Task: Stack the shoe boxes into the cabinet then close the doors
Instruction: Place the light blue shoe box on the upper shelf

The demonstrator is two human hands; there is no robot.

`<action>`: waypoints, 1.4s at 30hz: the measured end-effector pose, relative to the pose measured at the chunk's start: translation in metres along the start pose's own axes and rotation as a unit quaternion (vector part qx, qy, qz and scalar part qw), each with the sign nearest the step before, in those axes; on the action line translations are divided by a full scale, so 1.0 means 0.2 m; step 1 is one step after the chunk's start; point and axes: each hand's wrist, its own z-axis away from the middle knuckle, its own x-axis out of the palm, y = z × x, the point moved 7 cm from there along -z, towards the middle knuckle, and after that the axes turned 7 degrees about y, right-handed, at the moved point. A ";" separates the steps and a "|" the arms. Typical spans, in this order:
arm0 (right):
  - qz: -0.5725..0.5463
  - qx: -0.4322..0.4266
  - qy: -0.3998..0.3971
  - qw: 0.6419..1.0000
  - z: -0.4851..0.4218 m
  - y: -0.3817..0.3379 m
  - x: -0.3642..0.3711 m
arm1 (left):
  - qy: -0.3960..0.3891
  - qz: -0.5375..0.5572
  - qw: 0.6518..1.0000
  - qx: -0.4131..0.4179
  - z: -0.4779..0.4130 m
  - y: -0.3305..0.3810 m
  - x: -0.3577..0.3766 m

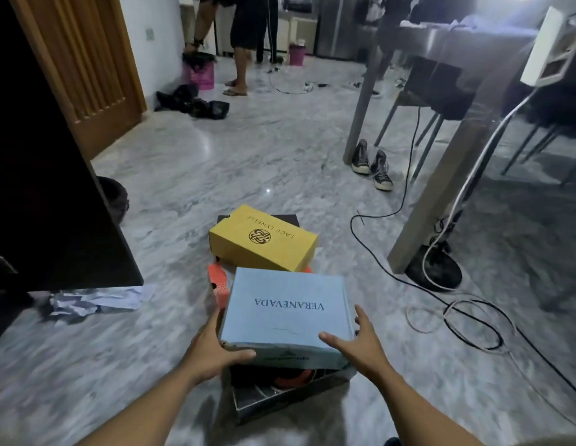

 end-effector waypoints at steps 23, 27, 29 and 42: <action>-0.051 -0.188 0.049 0.980 0.24 -0.55 0.17 | 0.144 -0.028 0.985 0.094 0.19 0.27 -0.56; -0.069 -0.266 0.039 0.961 0.37 -1.03 0.29 | 0.233 -0.015 0.967 0.105 0.37 0.40 -1.01; -0.089 -0.300 0.018 0.950 0.46 -1.28 0.38 | 0.289 -0.005 0.952 0.101 0.49 0.43 -1.25; -0.139 -0.511 -0.177 0.830 0.99 -2.44 1.06 | 0.596 0.092 0.784 0.145 1.37 0.44 -2.14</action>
